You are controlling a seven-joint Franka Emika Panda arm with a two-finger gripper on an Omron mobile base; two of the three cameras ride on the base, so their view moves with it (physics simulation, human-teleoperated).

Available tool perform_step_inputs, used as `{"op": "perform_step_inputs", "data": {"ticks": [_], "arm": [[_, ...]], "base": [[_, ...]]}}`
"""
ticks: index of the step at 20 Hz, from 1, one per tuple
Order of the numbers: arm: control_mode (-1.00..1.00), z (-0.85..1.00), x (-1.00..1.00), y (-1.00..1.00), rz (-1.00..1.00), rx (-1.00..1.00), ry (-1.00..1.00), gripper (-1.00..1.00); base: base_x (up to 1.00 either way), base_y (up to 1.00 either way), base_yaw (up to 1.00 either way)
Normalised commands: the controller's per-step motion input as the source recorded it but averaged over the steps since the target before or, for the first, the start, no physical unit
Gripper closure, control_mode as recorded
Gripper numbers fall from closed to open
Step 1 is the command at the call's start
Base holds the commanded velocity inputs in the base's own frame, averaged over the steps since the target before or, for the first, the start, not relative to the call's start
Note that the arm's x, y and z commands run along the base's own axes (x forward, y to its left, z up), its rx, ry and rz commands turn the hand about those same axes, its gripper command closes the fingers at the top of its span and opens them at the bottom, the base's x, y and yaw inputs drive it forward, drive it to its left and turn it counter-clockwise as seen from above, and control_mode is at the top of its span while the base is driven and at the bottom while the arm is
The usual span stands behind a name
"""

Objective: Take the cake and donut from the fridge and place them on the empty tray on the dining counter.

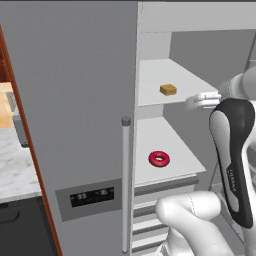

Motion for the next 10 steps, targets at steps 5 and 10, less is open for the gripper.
{"op": "perform_step_inputs", "data": {"ticks": [5,10], "arm": [[-1.0,0.0,0.44,0.0,0.05,-0.02,-0.03,-1.0],[-1.0,0.01,0.44,0.0,0.01,-0.09,-0.14,-1.0]], "base": [[0.0,0.0,0.0],[0.0,0.0,0.0]]}}
